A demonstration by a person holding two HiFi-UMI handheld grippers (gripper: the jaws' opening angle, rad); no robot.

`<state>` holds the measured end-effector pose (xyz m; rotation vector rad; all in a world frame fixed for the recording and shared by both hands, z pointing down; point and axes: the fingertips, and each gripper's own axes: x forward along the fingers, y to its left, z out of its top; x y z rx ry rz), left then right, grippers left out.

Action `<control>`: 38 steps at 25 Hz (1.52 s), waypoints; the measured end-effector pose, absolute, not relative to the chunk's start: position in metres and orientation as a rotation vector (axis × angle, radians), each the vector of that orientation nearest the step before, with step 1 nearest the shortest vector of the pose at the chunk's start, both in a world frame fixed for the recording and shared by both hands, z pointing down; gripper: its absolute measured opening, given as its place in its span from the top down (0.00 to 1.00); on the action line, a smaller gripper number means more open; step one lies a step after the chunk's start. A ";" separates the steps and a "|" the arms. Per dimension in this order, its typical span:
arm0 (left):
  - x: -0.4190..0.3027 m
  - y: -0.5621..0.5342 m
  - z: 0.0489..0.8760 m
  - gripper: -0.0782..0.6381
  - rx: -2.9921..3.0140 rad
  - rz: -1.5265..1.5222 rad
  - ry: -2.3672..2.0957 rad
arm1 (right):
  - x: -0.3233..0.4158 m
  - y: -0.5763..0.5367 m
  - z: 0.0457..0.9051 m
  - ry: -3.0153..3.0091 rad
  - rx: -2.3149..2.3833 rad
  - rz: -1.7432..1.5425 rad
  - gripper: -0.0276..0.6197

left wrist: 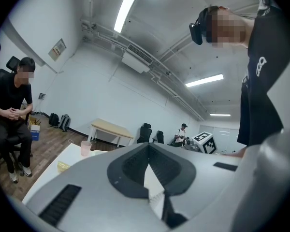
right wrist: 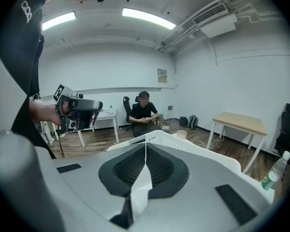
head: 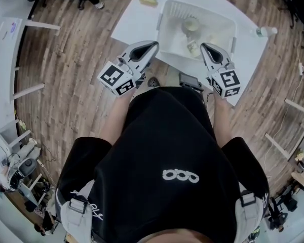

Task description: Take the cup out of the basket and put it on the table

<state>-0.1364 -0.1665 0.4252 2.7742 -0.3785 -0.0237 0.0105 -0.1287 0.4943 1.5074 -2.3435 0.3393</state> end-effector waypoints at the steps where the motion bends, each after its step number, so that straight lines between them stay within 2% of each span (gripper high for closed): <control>1: -0.135 -0.168 0.427 0.88 2.771 -0.021 -0.382 | 0.012 -0.132 0.497 -2.340 1.499 0.338 0.92; 14: -0.124 -0.190 0.440 0.88 2.744 -0.012 -0.430 | 0.024 -0.193 0.535 -2.254 1.289 0.374 0.92; 31: -0.114 -0.205 0.457 0.88 2.717 0.012 -0.445 | 0.033 -0.232 0.660 -2.047 1.032 0.545 0.91; 38: -0.111 -0.206 0.463 0.88 2.717 0.030 -0.437 | 0.025 -0.233 0.696 -1.988 0.930 0.600 0.77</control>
